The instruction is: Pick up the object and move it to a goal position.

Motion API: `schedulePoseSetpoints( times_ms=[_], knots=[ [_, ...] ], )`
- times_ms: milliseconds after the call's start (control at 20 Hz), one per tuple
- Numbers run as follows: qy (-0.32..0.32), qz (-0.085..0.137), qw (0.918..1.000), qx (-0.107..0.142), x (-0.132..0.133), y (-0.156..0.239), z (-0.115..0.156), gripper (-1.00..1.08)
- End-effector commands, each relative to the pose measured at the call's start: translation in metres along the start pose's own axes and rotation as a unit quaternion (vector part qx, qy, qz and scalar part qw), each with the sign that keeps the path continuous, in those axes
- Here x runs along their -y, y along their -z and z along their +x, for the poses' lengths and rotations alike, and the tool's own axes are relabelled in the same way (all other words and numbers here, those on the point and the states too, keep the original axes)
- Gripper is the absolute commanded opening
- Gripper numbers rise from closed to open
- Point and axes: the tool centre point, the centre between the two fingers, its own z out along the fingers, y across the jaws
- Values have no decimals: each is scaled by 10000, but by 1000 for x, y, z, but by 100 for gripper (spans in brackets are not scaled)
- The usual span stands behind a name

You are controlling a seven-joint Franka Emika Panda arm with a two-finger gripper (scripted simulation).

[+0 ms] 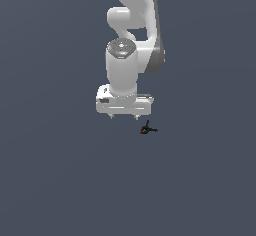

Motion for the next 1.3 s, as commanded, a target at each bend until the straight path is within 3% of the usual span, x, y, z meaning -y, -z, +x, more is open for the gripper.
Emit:
schedulePoseSetpoints(
  times_ms=[0, 450, 1250],
  knots=[
    [0, 0, 10000, 0, 0, 0, 0, 100],
    [107, -32, 9996, 252, -13, -16, -13, 100],
    [-400, -27, 9989, 234, 2, -25, -13, 100]
  ],
)
